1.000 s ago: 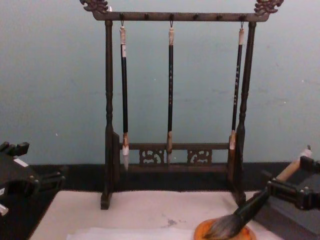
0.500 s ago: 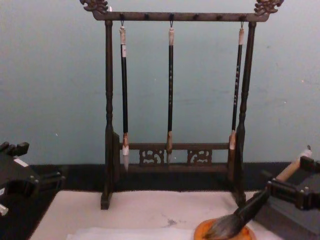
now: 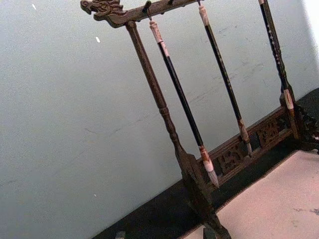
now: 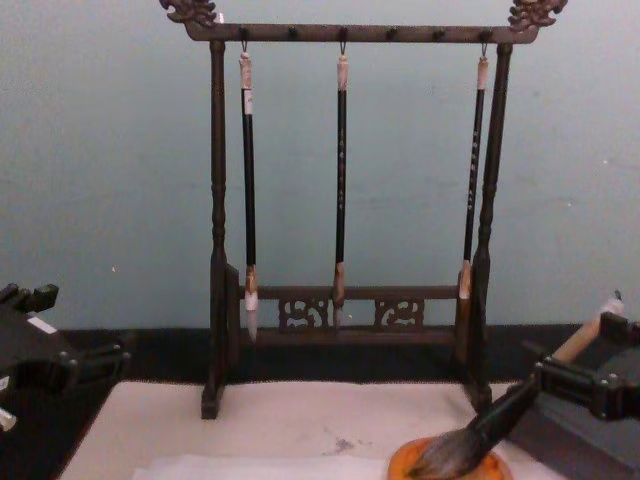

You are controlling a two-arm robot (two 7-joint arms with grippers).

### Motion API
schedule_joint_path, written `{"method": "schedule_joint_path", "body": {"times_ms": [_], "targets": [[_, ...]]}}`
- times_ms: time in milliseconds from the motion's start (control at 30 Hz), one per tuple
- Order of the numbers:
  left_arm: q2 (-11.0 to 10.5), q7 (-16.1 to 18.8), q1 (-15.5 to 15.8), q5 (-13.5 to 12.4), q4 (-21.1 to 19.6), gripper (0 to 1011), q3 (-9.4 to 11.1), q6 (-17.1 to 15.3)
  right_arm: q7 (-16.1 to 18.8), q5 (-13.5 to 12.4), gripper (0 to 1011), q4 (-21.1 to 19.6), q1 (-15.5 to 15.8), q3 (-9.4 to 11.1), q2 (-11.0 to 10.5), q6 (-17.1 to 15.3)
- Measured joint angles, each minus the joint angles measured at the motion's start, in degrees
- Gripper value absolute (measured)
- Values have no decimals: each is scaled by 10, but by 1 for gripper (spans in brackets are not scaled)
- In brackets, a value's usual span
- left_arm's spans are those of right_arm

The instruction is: Pick up the brush from the inkstone, write on the paper, then place the brush back to its original position.

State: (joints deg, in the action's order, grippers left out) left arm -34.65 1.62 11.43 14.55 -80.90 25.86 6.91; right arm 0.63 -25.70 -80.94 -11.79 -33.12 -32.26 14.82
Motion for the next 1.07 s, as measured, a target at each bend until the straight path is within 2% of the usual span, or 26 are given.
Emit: {"method": "schedule_joint_path", "body": {"times_ms": [1067], "targets": [[0,0,0,0,0,1010,0,0,0,0,1000,0,0,0,0,0]]}}
